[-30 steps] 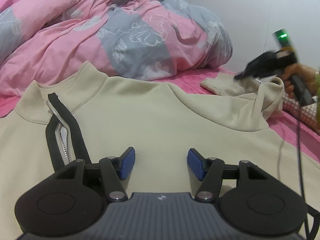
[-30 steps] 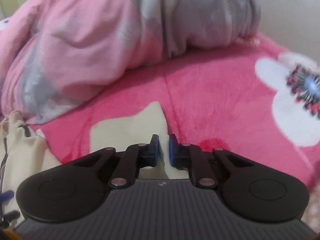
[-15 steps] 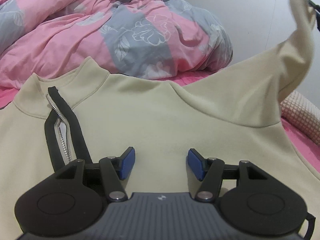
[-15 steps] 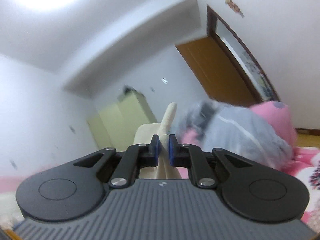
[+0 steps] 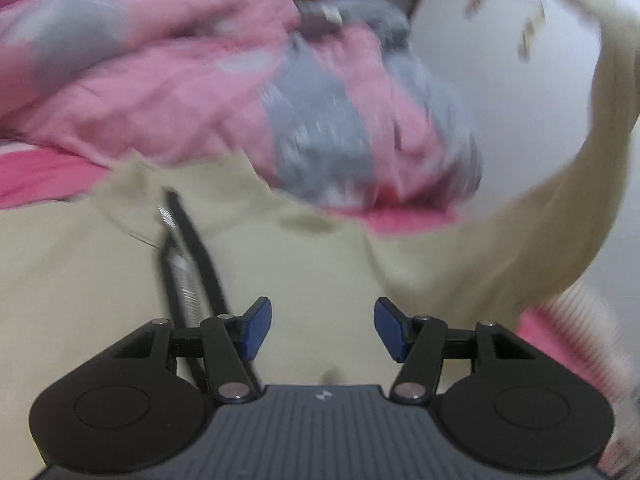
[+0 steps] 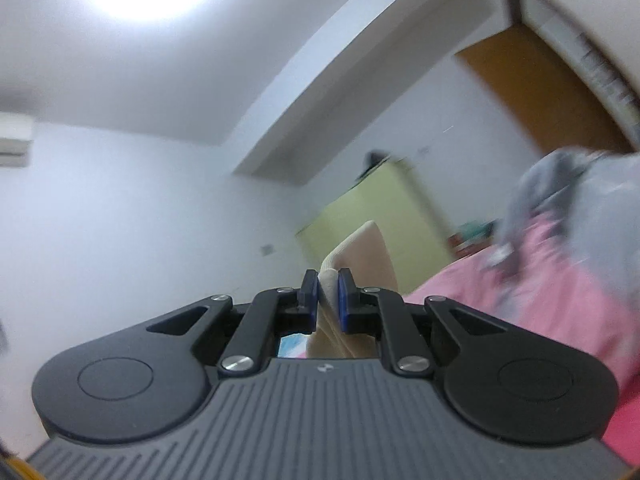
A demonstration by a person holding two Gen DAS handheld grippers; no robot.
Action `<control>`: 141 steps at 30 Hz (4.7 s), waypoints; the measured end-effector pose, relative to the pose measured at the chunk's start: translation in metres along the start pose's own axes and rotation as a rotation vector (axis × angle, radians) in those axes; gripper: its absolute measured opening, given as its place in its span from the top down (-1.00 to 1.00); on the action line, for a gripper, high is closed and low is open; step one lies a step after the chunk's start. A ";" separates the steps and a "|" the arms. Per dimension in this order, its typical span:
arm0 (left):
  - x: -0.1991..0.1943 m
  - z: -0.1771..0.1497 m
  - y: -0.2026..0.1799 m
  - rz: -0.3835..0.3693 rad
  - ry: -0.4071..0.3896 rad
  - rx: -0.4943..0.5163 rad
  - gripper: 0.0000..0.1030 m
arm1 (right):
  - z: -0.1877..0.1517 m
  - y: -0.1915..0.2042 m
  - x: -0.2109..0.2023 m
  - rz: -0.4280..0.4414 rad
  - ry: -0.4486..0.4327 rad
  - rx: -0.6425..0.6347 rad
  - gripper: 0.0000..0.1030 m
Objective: Fold clothes
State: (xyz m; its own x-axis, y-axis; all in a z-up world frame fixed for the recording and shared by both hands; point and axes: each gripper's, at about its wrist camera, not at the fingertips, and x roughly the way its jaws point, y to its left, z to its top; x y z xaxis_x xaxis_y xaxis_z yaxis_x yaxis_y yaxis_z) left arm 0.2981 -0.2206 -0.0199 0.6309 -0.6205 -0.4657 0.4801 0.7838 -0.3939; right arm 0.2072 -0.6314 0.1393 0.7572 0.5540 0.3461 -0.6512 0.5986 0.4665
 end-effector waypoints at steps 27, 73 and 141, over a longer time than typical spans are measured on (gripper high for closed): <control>-0.219 -0.083 0.070 0.213 -0.059 -0.072 -0.54 | -0.171 0.130 0.034 -0.274 0.551 0.334 -0.08; -0.220 -0.041 0.137 0.547 0.054 -0.327 0.59 | -0.291 0.018 -0.081 -0.644 0.169 0.445 0.47; 0.231 0.060 -0.021 -0.138 0.303 -0.228 0.85 | -0.279 -0.036 -0.107 -0.571 -0.186 0.876 0.65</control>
State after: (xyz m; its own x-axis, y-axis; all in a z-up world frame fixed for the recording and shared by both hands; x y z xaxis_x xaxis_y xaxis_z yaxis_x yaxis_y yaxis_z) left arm 0.4703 -0.3786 -0.0717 0.3458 -0.7253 -0.5953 0.3788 0.6884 -0.6186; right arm 0.1357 -0.5507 -0.1416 0.9832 0.1809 -0.0245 0.0109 0.0755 0.9971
